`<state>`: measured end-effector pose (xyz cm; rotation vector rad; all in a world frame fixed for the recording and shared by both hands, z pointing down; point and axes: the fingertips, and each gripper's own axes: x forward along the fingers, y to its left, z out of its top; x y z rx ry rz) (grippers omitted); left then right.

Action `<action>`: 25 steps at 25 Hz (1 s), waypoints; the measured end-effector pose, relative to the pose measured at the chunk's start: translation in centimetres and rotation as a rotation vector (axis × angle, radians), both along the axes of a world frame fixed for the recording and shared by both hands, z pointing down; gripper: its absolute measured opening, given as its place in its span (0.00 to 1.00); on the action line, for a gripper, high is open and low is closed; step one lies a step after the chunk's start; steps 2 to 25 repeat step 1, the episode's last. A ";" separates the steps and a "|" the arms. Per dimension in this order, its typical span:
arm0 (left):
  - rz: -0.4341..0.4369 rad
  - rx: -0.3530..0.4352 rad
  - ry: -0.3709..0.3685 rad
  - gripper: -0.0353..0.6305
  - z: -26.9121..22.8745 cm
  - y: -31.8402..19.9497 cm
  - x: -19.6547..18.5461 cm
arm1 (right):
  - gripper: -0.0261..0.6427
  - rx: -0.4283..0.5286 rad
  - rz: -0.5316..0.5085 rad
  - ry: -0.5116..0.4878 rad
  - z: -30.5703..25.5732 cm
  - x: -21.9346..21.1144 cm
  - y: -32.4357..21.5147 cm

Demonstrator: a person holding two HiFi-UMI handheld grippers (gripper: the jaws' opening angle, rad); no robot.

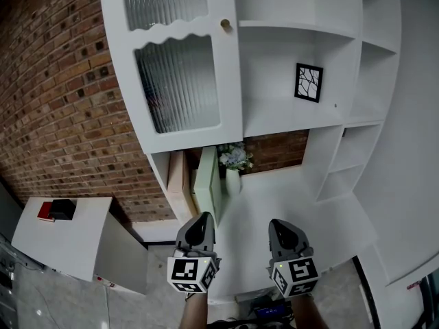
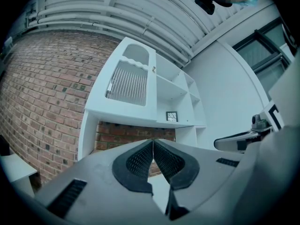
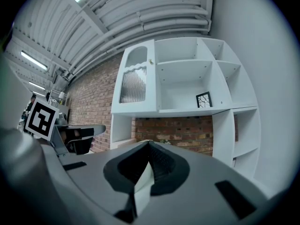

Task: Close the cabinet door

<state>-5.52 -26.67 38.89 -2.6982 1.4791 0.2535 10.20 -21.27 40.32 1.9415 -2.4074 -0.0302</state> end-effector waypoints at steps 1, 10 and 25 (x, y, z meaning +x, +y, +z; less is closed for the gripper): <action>0.000 -0.001 0.001 0.08 0.0 0.0 0.0 | 0.04 0.000 0.000 0.000 0.0 0.0 0.0; 0.000 -0.001 0.001 0.08 0.0 0.0 0.0 | 0.04 0.000 0.000 0.000 0.0 0.0 0.0; 0.000 -0.001 0.001 0.08 0.0 0.0 0.0 | 0.04 0.000 0.000 0.000 0.0 0.0 0.0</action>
